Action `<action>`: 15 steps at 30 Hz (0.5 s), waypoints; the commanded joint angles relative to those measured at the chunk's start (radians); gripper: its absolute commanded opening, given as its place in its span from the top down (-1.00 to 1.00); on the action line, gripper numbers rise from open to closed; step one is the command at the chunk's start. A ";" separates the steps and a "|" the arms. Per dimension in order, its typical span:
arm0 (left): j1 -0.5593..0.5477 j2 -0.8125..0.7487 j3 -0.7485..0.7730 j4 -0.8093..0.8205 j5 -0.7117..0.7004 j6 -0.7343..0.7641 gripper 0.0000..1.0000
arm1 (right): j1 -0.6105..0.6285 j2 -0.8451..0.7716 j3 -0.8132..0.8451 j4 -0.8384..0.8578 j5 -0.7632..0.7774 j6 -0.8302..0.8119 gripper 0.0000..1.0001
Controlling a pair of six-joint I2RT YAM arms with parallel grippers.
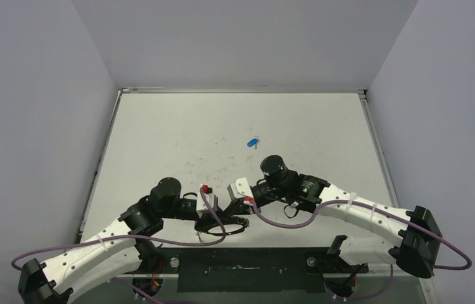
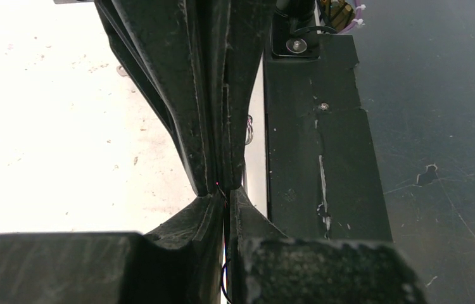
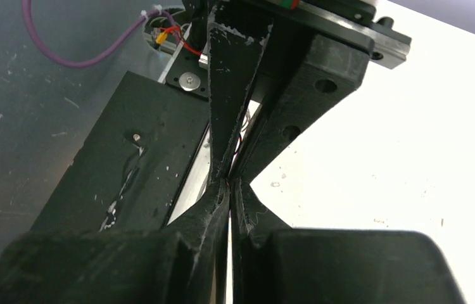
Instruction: Put the keys on the keyring
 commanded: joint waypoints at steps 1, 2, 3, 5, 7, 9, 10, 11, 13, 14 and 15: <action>0.002 -0.060 -0.026 0.134 -0.023 0.010 1.00 | 0.010 -0.050 -0.074 0.292 0.039 0.183 1.00; 0.002 -0.067 -0.031 0.137 -0.029 0.010 1.00 | 0.009 -0.060 -0.088 0.317 0.043 0.202 1.00; 0.003 -0.073 -0.032 0.137 -0.034 0.012 1.00 | 0.010 -0.069 -0.101 0.333 0.053 0.218 1.00; 0.004 -0.079 -0.034 0.135 -0.041 0.017 1.00 | 0.009 -0.088 -0.122 0.357 0.080 0.244 1.00; 0.003 -0.083 -0.034 0.136 -0.042 0.028 1.00 | 0.010 -0.101 -0.142 0.377 0.094 0.259 1.00; 0.003 -0.088 -0.035 0.136 -0.045 0.038 1.00 | 0.009 -0.114 -0.158 0.399 0.119 0.283 1.00; 0.003 -0.091 -0.035 0.136 -0.049 0.042 1.00 | 0.009 -0.120 -0.167 0.416 0.136 0.298 1.00; 0.004 -0.096 -0.036 0.136 -0.051 0.046 1.00 | 0.009 -0.128 -0.180 0.440 0.162 0.319 1.00; 0.003 -0.110 -0.040 0.139 -0.057 0.051 1.00 | 0.009 -0.145 -0.215 0.505 0.190 0.358 1.00; 0.004 -0.117 -0.042 0.139 -0.060 0.053 1.00 | 0.009 -0.153 -0.240 0.559 0.206 0.378 1.00; 0.004 -0.124 -0.042 0.140 -0.061 0.055 1.00 | 0.008 -0.165 -0.263 0.610 0.222 0.409 1.00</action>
